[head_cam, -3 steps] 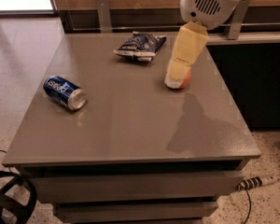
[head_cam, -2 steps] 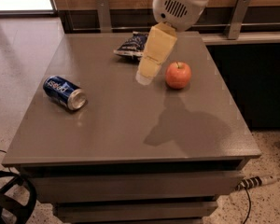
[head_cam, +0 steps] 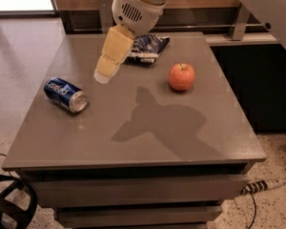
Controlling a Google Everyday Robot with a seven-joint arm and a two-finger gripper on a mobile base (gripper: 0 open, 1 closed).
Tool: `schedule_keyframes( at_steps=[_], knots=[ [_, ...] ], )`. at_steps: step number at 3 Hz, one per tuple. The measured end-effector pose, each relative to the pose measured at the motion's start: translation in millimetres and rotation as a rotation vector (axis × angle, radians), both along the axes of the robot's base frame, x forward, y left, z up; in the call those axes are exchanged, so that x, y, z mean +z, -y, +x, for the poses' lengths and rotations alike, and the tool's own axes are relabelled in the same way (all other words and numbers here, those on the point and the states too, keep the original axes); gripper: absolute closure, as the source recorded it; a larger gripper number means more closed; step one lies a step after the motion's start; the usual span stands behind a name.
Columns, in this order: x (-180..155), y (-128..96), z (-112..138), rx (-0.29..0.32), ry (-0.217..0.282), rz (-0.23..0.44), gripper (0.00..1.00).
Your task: Pick pepsi can
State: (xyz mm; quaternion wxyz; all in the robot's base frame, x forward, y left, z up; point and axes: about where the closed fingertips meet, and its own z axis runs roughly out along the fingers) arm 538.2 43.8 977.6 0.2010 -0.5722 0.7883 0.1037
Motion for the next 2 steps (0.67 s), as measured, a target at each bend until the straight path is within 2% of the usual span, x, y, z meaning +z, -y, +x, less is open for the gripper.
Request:
schedule_keyframes(
  at_steps=[1, 2],
  knots=[
    [0, 0, 0, 0.0, 0.0, 0.0, 0.0],
    [-5, -22, 19, 0.014, -0.028, -0.042, 0.0]
  ],
)
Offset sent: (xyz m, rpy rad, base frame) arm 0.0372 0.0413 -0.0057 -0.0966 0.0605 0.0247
